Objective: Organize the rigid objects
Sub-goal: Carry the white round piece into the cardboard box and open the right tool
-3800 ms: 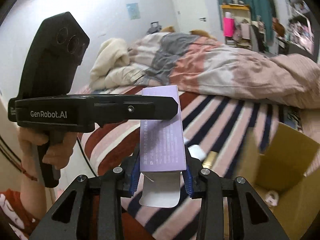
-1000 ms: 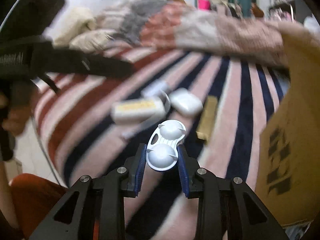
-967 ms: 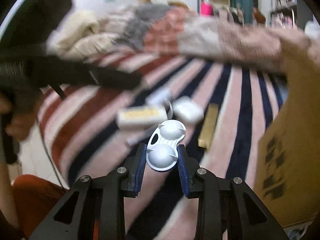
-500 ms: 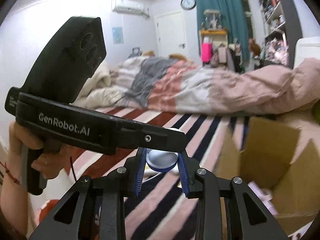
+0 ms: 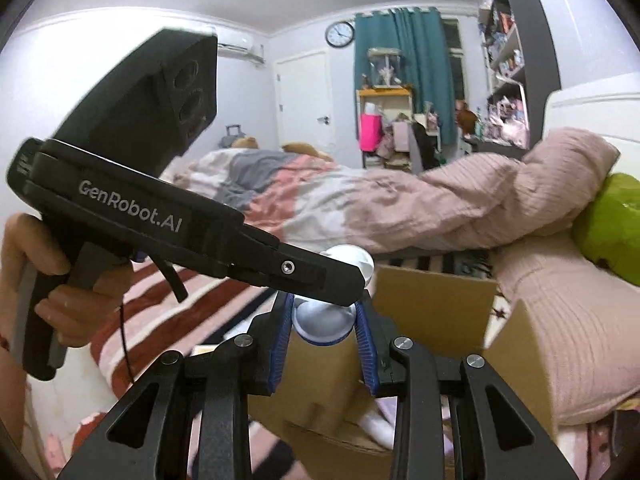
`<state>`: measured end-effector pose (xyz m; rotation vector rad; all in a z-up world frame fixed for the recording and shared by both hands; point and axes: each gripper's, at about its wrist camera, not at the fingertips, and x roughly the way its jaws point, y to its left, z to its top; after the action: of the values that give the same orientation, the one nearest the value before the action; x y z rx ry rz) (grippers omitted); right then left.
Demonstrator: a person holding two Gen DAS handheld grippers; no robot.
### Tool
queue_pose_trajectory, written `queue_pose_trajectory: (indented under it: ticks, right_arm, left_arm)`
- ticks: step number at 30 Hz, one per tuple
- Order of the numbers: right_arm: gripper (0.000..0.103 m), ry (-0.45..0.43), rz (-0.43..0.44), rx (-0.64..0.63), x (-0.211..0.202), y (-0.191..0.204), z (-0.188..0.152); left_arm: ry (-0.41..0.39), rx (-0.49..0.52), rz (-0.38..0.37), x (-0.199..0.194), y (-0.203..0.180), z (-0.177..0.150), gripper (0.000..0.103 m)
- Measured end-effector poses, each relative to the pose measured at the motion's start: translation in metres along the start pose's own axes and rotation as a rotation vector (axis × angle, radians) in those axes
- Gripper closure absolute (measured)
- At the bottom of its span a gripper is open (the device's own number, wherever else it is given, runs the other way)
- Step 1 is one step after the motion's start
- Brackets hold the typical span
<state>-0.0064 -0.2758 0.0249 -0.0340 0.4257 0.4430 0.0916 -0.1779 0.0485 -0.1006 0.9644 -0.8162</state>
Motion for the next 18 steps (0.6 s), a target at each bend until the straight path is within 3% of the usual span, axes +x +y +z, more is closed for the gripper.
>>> queue_pose_trajectory:
  ticks: [9,10,11,12,14,15,18]
  right_arm:
    - [0.077,0.221,-0.052,0.080,0.025,-0.041,-0.008]
    - [0.077,0.242,-0.050,0.089,0.028,-0.044,-0.010]
    - [0.077,0.272,-0.053,0.098,0.032,-0.046,-0.012]
    - [0.076,0.304,-0.066,0.097,0.036,-0.047,-0.015]
    - [0.054,0.312,-0.082,0.104,0.037,-0.049,-0.019]
    - [0.049,0.304,-0.085,0.111,0.035,-0.049,-0.021]
    - [0.047,0.281,-0.099,0.109,0.028,-0.044,-0.023]
  left_arm:
    - [0.083,-0.020,0.033,0.046,0.007,0.012,0.074]
    - [0.085,-0.028,0.041,0.048,0.009,0.011,0.066]
    - [0.086,-0.032,0.063,0.049,0.011,0.009,0.051]
    - [0.078,-0.029,0.088,0.047,0.013,0.008,0.045]
    - [0.055,-0.022,0.136,0.038,0.015,0.004,0.042]
    - [0.046,-0.017,0.147,0.034,0.016,0.003,0.041]
    - [-0.024,0.002,0.220,0.002,0.019,-0.008,0.035]
